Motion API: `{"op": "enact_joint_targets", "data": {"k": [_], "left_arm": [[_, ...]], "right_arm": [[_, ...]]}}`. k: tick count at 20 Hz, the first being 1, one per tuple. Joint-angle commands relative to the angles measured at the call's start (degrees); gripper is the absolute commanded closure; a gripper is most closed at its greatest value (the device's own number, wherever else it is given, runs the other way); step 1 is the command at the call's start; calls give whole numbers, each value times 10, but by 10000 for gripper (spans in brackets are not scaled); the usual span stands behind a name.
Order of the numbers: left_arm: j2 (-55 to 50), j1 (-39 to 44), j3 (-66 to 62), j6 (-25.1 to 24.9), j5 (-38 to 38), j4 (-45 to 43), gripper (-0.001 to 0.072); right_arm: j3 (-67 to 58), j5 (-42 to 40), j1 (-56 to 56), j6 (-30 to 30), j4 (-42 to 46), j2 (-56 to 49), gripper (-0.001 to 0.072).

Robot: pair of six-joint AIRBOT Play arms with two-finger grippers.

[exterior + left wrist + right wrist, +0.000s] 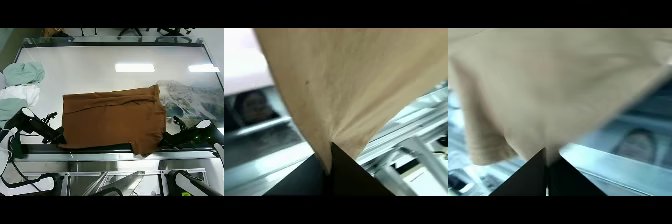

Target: Fold the shirts.

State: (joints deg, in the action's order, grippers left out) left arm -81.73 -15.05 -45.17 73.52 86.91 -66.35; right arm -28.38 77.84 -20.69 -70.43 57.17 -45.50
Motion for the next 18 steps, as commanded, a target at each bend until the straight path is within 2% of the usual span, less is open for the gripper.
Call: {"op": "enact_joint_targets", "data": {"k": [1,5,8,13,18], "left_arm": [[23,-28,11,35,14,-71,696],[22,-30,-76,15,14,37,697],[12,3,-162,15,-11,50,696],[-95,38,-312,24,-38,50,696],[-216,57,-441,32,-84,50,696]], "right_arm": [[-11,-30,0,-22,37,9,687],[-126,-88,1,58,-101,-3,688],[-246,-131,16,109,-195,-67,688],[-405,-202,89,122,-195,-251,687],[-489,-238,105,144,-196,-389,687]]}}
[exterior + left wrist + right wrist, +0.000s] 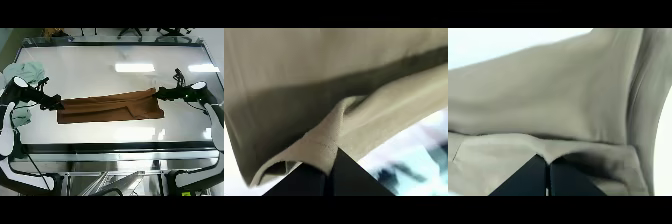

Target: Fold the shirts.

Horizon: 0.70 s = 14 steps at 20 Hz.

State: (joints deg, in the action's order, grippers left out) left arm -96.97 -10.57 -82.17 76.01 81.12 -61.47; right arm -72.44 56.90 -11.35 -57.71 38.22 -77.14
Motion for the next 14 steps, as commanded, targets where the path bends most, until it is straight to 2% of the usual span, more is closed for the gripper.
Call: {"op": "enact_joint_targets", "data": {"k": [1,3,4,5,6,8,11,14], "left_arm": [[-87,14,-94,15,-25,2,696],[-122,20,-131,27,-16,2,693],[-137,24,-152,29,2,1,650],[-146,26,-172,29,19,1,331],[-153,27,-193,31,35,1,8],[-158,27,-228,31,49,1,13],[-158,25,-275,34,66,1,13],[-158,26,-302,49,90,1,13]], "right_arm": [[-54,-35,13,22,-6,-87,687],[-58,-39,11,37,-5,-92,662],[-64,-35,8,40,-3,-88,498],[-74,-25,0,40,9,-80,336],[-82,-17,-10,39,29,-70,264],[-85,-2,-37,19,57,-60,53],[-85,69,-66,14,56,-75,49],[-85,98,-63,23,54,-104,49]]}}
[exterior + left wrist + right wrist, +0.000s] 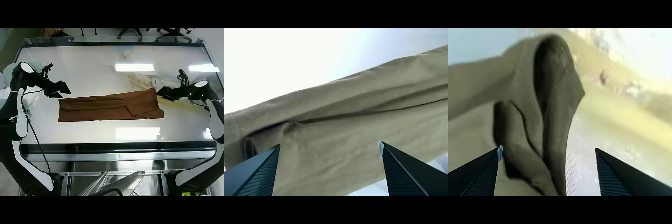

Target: Fold the shirts.

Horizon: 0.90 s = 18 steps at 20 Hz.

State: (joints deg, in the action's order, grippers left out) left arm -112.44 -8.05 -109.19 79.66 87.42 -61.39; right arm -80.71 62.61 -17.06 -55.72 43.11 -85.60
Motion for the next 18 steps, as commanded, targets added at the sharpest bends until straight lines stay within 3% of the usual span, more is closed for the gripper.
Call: {"op": "enact_joint_targets", "data": {"k": [1,4,7,8,9,10,12,14,18], "left_arm": [[-3,0,-37,15,35,0,14],[-2,0,-41,24,47,1,14],[-2,13,-41,25,55,25,15],[-2,20,-41,25,50,43,73],[-2,28,-41,24,44,57,220],[-2,38,-41,24,35,64,369],[-4,62,-41,25,20,73,556],[-6,93,-37,23,0,90,700],[-19,198,21,22,-111,91,696]], "right_arm": [[-2,42,0,6,-3,-28,50],[-2,45,15,34,-50,-51,52],[-2,45,31,40,-61,-71,143],[-2,45,37,40,-61,-76,186],[-2,48,42,45,-62,-76,445],[-3,50,45,60,-66,-75,604],[-3,59,47,65,-83,-65,686],[-8,78,47,64,-83,-44,687],[-47,153,33,21,-83,20,687]]}}
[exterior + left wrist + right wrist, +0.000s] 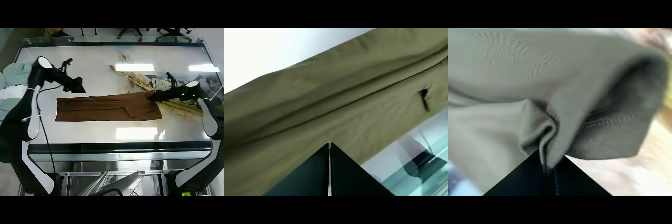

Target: Fold the shirts.

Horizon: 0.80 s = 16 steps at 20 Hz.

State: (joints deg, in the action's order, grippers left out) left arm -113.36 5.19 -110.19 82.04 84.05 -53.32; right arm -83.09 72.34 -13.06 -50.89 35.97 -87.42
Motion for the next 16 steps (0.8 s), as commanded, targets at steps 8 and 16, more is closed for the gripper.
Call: {"op": "enact_joint_targets", "data": {"k": [8,16], "left_arm": [[-161,311,-65,33,-191,10,696],[-25,228,-43,10,-108,53,696]], "right_arm": [[-175,199,-22,-146,-13,147,687],[-198,190,19,-195,-14,165,686]]}}
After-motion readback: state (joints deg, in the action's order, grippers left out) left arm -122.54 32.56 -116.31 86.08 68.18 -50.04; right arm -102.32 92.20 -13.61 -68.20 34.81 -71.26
